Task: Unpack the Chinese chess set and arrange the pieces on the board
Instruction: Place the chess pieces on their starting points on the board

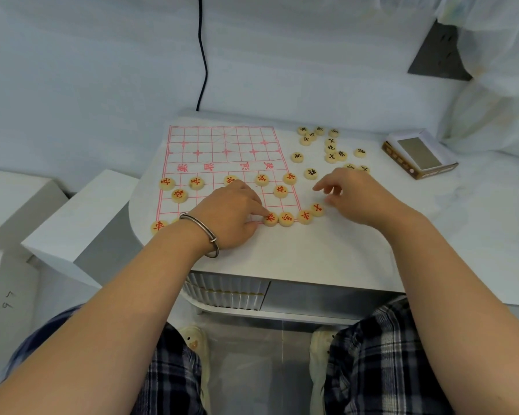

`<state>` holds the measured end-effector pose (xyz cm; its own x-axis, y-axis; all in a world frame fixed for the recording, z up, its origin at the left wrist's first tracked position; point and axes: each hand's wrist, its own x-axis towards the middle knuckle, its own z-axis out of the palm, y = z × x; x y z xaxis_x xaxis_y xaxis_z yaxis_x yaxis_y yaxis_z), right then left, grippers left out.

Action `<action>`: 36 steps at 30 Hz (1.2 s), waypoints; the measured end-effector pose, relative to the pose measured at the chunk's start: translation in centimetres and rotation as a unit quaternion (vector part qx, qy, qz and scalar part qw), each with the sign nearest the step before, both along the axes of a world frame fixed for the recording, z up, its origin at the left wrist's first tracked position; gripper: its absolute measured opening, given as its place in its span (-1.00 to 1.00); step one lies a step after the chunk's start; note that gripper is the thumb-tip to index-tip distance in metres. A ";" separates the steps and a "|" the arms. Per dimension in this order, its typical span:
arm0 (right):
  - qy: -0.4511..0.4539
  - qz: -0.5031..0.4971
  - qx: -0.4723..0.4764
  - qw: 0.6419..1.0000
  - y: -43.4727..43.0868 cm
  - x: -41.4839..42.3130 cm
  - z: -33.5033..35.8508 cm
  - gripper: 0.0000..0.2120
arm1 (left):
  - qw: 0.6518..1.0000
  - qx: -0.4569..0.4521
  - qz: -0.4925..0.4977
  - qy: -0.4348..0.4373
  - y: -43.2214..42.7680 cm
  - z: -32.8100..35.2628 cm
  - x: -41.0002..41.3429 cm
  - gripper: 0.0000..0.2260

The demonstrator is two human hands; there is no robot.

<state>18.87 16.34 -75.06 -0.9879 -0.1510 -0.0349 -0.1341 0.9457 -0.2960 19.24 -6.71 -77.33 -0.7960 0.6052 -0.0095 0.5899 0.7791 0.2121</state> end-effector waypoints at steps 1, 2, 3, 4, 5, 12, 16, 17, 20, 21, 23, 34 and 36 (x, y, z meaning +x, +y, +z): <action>-0.016 0.006 0.008 1.000 -0.1 0.1 -0.2 -0.71 | 1.000 0.002 -0.001 0.001 0.1 0.0 0.0 -0.69; -0.029 0.009 0.014 0.999 -0.2 0.1 -0.4 -0.69 | 1.000 0.005 -0.001 0.002 0.2 0.0 -0.1 -0.69; -0.037 0.010 0.021 0.999 -0.4 0.2 -0.5 -0.68 | 1.000 0.007 -0.001 0.002 0.2 0.0 -0.1 -0.69; -0.043 0.014 0.030 0.999 -0.5 0.2 -0.6 -0.68 | 1.000 0.009 0.000 0.002 0.3 0.0 -0.1 -0.70; -0.046 0.019 0.041 0.998 -0.5 0.1 -0.8 -0.70 | 1.000 0.011 0.002 0.002 0.3 0.1 -0.1 -0.70; 0.071 -0.016 0.006 0.997 -2.5 -0.6 -0.3 -0.80 | 0.998 0.013 0.061 0.002 -1.3 1.0 -0.7 -0.66; 0.077 0.084 -0.055 0.992 -7.0 0.4 -0.2 -0.77 | 0.995 0.004 0.101 -0.003 -2.9 1.2 -1.0 -0.60; 0.068 0.107 -0.046 0.991 -7.8 0.5 -0.5 -0.77 | 0.994 0.002 0.105 -0.004 -3.2 1.2 -1.0 -0.58; 0.048 0.145 0.008 0.988 -9.0 0.3 -1.8 -0.75 | 0.994 0.003 0.105 -0.010 -3.7 1.2 -0.7 -0.58; 0.042 0.147 0.020 0.988 -9.1 0.2 -2.0 -0.75 | 0.995 0.004 0.103 -0.012 -3.8 1.3 -0.6 -0.59; 0.036 0.152 0.030 0.987 -9.2 0.2 -2.3 -0.75 | 0.995 0.005 0.098 -0.013 -4.0 1.2 -0.4 -0.60; 0.016 0.157 0.047 0.986 -9.3 0.3 -2.5 -0.67 | 0.997 -0.006 0.080 -0.007 -3.6 0.5 -0.4 -0.66; 0.016 0.149 0.037 0.988 -9.0 0.2 -2.3 -0.63 | 0.997 -0.004 0.080 -0.002 -3.3 0.3 -0.6 -0.68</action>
<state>19.11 7.32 -77.36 -0.9005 -0.4341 -0.0257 -0.4188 0.8816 -0.2176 18.69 -10.04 -77.03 -0.8818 0.4713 -0.0163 0.4581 0.8644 0.2074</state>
